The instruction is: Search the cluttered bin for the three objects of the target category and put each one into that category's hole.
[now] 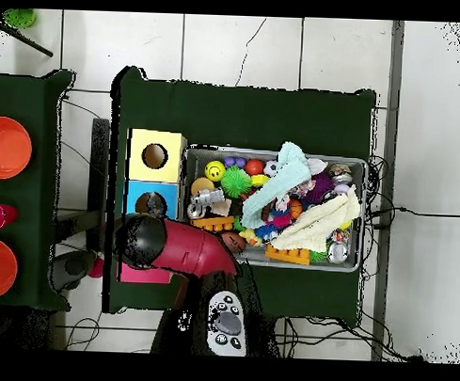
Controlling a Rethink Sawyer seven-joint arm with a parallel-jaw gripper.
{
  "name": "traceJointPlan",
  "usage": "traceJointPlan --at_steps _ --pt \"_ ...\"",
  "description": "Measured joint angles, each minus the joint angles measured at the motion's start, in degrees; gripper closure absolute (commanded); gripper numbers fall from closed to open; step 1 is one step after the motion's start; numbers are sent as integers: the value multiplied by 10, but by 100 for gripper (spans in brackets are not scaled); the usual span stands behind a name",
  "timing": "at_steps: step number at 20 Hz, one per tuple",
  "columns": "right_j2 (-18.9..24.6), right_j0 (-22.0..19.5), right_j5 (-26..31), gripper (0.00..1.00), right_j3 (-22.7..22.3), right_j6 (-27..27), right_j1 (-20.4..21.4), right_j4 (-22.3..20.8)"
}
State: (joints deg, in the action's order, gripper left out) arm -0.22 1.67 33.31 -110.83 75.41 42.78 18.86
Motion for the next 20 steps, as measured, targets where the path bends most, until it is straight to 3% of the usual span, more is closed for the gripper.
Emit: traceJointPlan --at_steps 10,20 --pt "-22 -27 37 0 44 0 7 -71" --pt "-23 -99 37 0 81 0 13 -131"
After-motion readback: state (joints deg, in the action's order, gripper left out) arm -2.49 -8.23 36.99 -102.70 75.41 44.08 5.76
